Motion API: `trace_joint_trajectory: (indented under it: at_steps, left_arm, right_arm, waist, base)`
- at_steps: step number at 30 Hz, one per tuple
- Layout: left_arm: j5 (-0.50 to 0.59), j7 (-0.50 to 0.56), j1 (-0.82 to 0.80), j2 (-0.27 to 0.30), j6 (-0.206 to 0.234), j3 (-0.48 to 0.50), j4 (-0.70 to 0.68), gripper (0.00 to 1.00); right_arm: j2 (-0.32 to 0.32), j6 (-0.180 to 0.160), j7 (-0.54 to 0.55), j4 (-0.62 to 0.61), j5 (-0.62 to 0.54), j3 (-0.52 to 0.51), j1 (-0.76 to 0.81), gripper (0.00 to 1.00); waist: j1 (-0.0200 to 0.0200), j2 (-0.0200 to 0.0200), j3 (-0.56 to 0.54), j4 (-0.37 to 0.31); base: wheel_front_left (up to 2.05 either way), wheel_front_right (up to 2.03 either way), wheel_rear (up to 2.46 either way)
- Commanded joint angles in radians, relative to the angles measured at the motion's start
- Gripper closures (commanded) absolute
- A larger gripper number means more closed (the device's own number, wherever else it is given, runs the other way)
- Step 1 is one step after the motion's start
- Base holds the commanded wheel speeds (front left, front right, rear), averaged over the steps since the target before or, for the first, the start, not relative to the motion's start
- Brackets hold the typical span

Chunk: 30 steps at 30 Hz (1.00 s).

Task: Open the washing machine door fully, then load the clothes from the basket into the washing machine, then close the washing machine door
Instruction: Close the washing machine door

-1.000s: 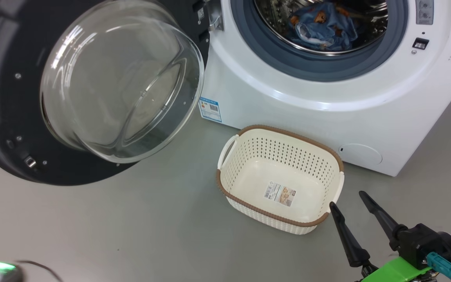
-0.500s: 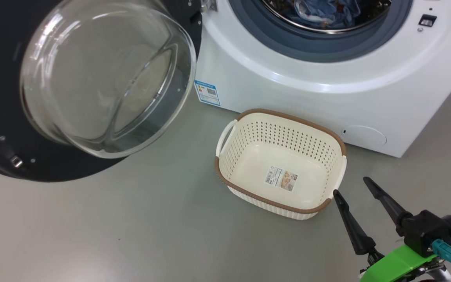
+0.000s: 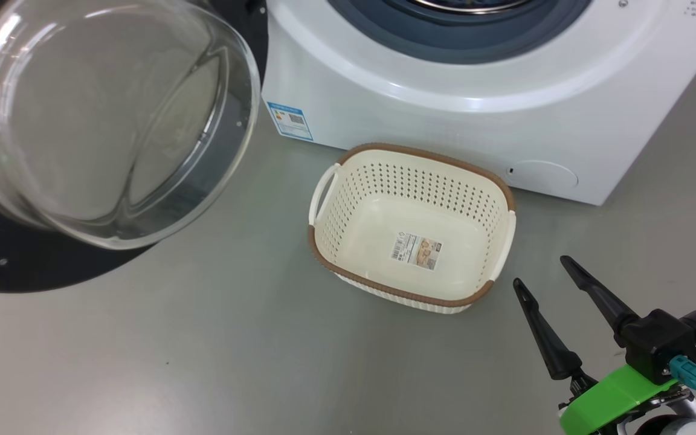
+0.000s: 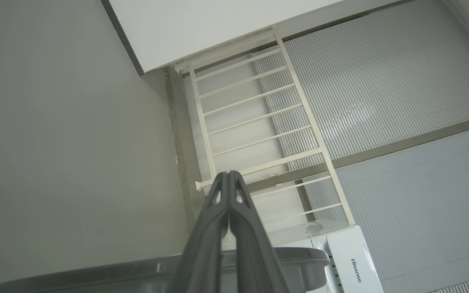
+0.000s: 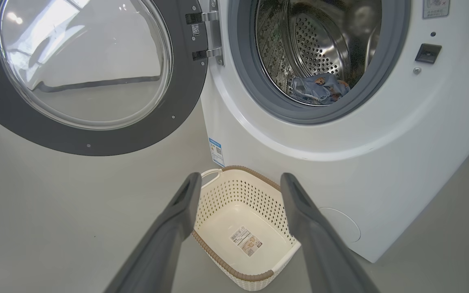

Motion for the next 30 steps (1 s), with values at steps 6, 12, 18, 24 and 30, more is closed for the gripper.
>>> trace_joint_trajectory:
  at_steps: [6, 12, 18, 24, 30]
  left_arm:
    - [0.04, 0.031, -0.071, 0.113, 0.045, -0.011, 0.036, 1.0]
    - [0.07, 0.064, -0.095, 0.122, 0.053, -0.062, 0.056, 1.0]
    - [0.09, 0.093, -0.101, 0.125, 0.052, -0.095, 0.063, 1.0]
    - [0.099, 0.128, -0.104, 0.126, 0.047, -0.119, 0.057, 1.0]
    - [0.107, 0.172, -0.093, 0.138, 0.042, -0.14, 0.041, 1.0]
  right_arm:
    - [-0.017, 0.002, 0.01, -0.039, 0.007, 0.032, -0.024, 0.0]
    - [-0.02, 0.002, 0.013, -0.043, 0.013, 0.034, -0.026, 0.0]
    - [-0.021, 0.002, 0.013, -0.043, 0.015, 0.037, -0.029, 0.0]
    - [-0.024, 0.002, 0.014, -0.041, 0.018, 0.038, -0.036, 0.0]
    - [-0.026, 0.002, 0.012, -0.039, 0.02, 0.039, -0.04, 0.0]
  waist:
    - [0.0, 0.0, 0.031, -0.027]
    - [0.0, 0.0, 0.041, -0.037]
    - [0.0, 0.0, 0.048, -0.04]
    - [0.0, 0.0, 0.057, -0.039]
    - [0.0, 0.0, 0.059, -0.038]
  base:
    - [0.0, 0.0, 0.0]
    - [0.0, 0.0, 0.0]
    - [0.0, 0.0, 0.0]
    - [0.0, 0.0, 0.0]
    - [0.0, 0.0, 0.0]
